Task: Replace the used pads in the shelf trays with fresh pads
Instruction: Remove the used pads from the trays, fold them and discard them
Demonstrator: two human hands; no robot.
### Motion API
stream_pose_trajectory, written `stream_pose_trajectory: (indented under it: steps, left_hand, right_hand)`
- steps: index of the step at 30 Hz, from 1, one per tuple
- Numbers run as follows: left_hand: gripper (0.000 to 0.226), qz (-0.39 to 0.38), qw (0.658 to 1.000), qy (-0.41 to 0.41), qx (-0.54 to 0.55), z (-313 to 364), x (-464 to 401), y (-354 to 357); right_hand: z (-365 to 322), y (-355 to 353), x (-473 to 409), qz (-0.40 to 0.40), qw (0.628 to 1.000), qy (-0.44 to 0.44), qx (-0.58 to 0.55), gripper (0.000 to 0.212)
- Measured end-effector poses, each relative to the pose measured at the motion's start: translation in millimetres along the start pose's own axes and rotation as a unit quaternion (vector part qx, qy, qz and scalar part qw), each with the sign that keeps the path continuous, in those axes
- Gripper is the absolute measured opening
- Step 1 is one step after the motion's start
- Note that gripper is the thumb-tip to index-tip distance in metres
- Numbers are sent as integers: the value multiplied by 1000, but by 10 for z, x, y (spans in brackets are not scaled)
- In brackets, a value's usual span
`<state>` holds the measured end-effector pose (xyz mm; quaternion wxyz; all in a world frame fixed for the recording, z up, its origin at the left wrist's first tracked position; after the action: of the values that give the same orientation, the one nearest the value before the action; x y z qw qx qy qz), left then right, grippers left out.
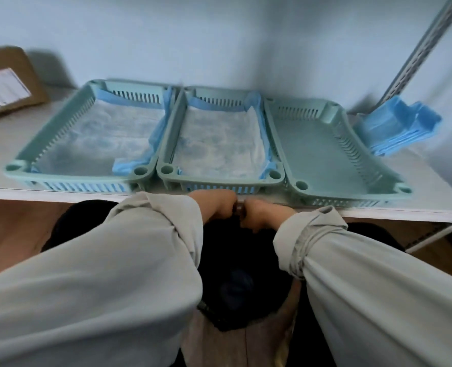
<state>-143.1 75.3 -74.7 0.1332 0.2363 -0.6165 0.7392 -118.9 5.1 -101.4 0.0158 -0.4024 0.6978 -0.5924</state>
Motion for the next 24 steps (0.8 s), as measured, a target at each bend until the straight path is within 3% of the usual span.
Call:
stream_pose_trajectory:
  steps: [8,14,18,24]
  left_hand:
    - [45,96,995,-3,-15,-182,368,-523]
    - [37,190,979,-34,60,-443,112,-1015]
    - [34,197,970,-67,125,-678,-267,-1111]
    - [34,188,969,-91,131,-995,-856,-1353]
  right_hand:
    - [-228,-765,270,51,999,-14,5,26]
    - [-173,-1309,76,160,987,-23,7,20]
    - [-4,-1412,-264,188,982,-18,23,21]
    - [177,-1544,-885,179,983,-24,30,25]
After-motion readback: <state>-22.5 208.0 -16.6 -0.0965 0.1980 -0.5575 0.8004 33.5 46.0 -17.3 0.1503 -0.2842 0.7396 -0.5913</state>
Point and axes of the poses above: each hand's wrist, its own x-axis away from the middle knuckle, its own y-axis out of the palm, z = x × y, the point moved 8 cm from there along -x, towards the middle knuckle, and after that the axes turned 10 degrees about -y, right-handed, at the moved point
